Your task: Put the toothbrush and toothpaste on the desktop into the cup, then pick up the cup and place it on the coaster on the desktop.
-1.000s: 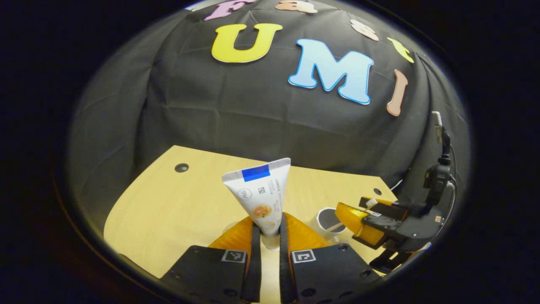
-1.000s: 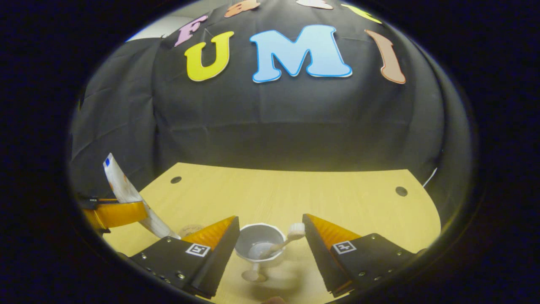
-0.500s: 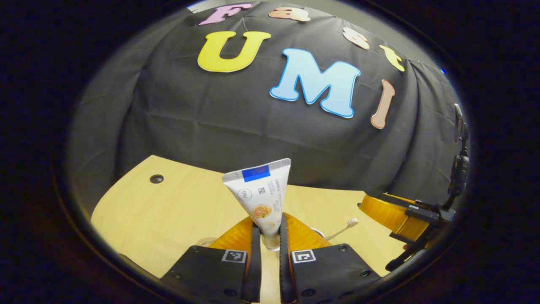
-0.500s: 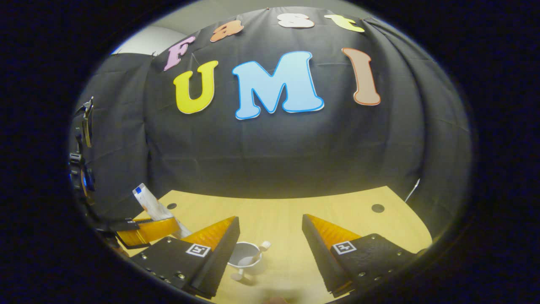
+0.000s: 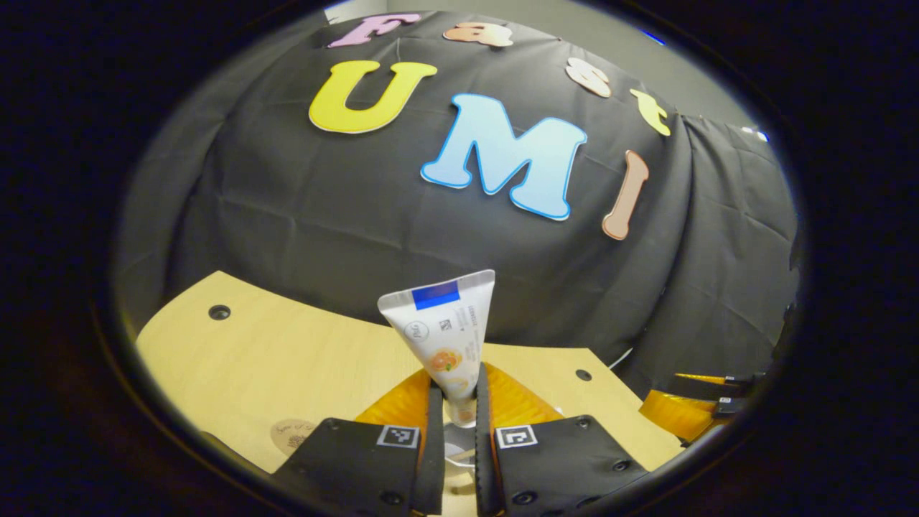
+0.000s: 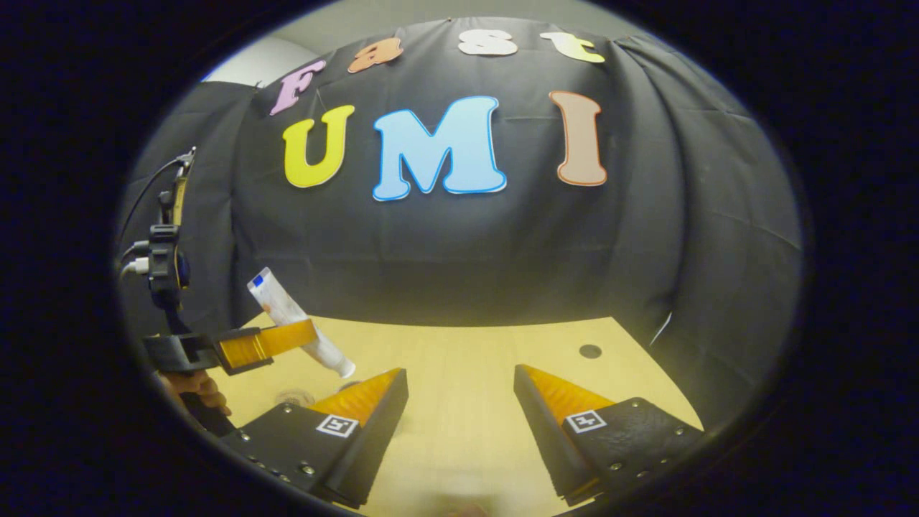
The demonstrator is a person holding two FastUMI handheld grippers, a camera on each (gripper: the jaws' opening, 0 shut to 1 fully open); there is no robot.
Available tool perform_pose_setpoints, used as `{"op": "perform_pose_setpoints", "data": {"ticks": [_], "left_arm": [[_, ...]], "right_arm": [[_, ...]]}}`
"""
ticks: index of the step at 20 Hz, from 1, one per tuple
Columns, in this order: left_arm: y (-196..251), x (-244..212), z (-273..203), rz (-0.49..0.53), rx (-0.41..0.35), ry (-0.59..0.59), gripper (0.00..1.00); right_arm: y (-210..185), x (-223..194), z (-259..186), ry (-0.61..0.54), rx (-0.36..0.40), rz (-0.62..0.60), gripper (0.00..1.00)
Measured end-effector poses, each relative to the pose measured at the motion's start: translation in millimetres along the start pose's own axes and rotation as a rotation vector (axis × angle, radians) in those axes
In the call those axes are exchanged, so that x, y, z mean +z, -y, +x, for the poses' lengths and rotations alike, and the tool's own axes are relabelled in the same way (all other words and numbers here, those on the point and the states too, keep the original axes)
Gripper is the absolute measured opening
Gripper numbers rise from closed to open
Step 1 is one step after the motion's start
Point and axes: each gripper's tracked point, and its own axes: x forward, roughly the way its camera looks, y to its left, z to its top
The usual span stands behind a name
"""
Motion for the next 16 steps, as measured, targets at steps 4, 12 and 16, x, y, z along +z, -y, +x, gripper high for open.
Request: {"op": "perform_pose_setpoints", "data": {"ticks": [4,12,16], "left_arm": [[1.4,-26.5,6.2,0.048,0.023,-0.060,0.25],[-6.5,-74.3,26.8,0.100,0.071,-0.162,0.25],[-0.3,-78.2,23.9,0.090,0.046,-0.182,0.50]], "right_arm": [[11.5,-21.3,-1.7,-0.055,0.005,0.048,0.89],[21.4,-33.8,-9.5,-0.094,0.008,0.056,0.89],[18.1,-34.5,-6.9,-0.098,0.015,0.065,0.89]]}}
